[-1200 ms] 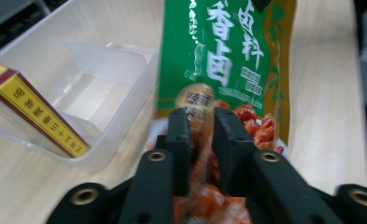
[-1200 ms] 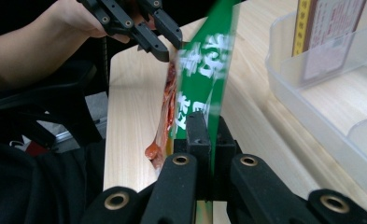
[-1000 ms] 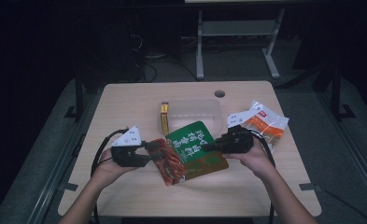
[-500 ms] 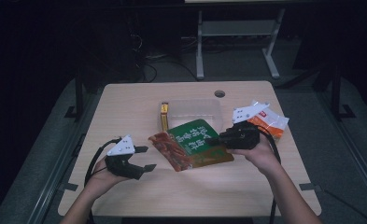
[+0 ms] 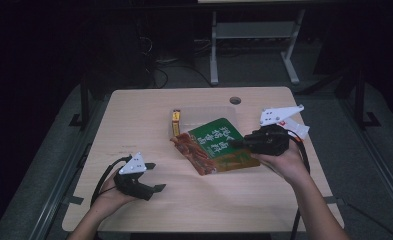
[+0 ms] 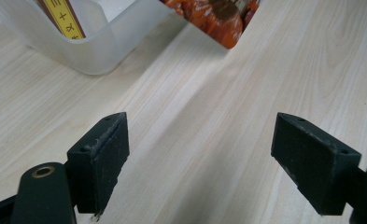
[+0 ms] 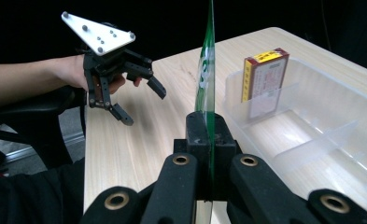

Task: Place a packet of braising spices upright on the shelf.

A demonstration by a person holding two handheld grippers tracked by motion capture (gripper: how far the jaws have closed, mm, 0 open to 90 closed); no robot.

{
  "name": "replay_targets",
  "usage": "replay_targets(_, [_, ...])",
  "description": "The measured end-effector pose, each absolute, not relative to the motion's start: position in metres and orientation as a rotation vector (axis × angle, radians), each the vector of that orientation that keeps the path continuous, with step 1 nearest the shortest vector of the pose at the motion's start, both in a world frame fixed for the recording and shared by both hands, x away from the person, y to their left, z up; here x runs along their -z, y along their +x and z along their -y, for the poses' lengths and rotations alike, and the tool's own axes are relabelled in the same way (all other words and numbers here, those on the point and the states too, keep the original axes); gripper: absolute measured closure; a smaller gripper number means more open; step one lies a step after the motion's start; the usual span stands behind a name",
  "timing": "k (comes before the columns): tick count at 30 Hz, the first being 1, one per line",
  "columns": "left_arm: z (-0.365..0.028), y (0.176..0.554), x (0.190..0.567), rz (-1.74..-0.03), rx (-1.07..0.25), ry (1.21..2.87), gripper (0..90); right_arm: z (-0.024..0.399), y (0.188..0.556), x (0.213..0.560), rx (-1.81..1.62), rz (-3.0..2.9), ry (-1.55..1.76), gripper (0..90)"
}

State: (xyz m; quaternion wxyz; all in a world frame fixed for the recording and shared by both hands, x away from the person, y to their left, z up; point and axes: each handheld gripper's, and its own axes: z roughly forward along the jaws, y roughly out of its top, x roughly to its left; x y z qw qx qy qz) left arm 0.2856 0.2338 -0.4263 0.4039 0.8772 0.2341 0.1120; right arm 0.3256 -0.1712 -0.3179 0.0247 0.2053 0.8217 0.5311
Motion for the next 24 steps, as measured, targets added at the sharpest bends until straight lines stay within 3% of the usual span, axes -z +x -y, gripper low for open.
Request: replay_targets(24, [-0.238, 0.290, 0.428, -0.561, -0.310, 2.257, 19.6, 0.173, 0.348, 0.283, -1.534, -2.447, 0.774, 90.0])
